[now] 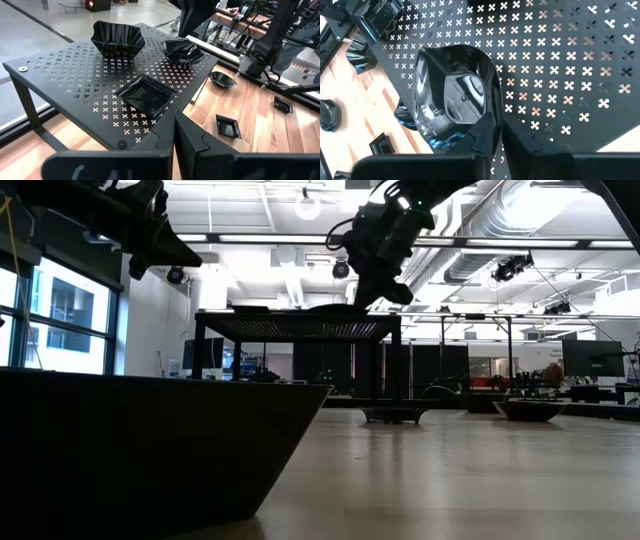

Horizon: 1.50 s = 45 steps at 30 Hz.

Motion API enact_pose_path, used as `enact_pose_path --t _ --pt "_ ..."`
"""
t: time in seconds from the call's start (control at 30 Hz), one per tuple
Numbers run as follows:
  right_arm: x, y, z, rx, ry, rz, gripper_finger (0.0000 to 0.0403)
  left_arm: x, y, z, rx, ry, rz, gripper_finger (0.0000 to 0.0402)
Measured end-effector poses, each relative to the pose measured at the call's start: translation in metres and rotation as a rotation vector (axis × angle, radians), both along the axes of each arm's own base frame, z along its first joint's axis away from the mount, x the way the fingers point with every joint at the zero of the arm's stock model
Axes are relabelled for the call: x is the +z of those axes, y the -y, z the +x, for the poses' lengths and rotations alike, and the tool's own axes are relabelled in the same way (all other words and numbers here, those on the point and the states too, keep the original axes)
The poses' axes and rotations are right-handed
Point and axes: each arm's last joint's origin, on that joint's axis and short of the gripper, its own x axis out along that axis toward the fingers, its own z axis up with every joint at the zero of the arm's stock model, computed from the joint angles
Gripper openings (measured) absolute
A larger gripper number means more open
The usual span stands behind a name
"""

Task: Pick & Place Mini shaped plates
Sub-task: Stack the black distorted square plate on top of the black distorted shaped plate on the shelf

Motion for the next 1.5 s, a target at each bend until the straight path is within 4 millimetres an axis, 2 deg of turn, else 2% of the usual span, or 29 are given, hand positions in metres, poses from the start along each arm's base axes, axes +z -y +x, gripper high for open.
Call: enact_pose_path --t 0.1,0.2,0.33,0.43,0.53,0.67,0.83,1.07,1.23,1.5 --pt "0.002 0.000 0.000 0.004 0.010 -0.012 0.0045 0.000 0.000 0.000 0.000 0.000 0.000 0.0001" --pt "0.016 -0.002 -0.004 0.036 0.040 -0.059 0.0049 0.000 0.001 0.000 -0.023 -0.001 -0.005 0.0001" --pt "0.039 -0.023 -0.014 0.160 0.096 -0.169 0.0027 0.000 0.005 0.000 -0.138 -0.029 -0.057 0.0001" --pt "0.031 -0.047 -0.022 0.254 0.103 -0.194 0.0005 0.004 0.008 0.000 -0.223 -0.079 -0.115 0.0001" --pt "0.015 -0.070 -0.033 0.284 0.150 -0.207 0.0008 0.004 0.013 0.004 -0.270 -0.149 -0.155 0.0001" --pt "0.013 -0.095 -0.051 0.246 0.308 -0.282 0.0002 0.001 0.025 0.016 -0.375 -0.224 -0.192 0.0001" --pt "0.011 -0.114 -0.075 0.193 0.434 -0.322 0.0005 -0.010 0.046 0.035 -0.498 -0.355 -0.248 0.0001" --pt "0.013 -0.124 -0.106 0.148 0.487 -0.383 0.0004 -0.028 0.079 0.046 -0.610 -0.531 -0.358 0.0001" --pt "0.015 -0.124 -0.117 0.147 0.498 -0.416 0.0003 -0.040 0.092 0.045 -0.527 -0.651 -0.443 0.0007" --pt "0.015 -0.124 -0.118 0.176 0.491 -0.449 0.0003 -0.060 0.094 0.039 -0.309 -0.870 -0.439 0.0087"
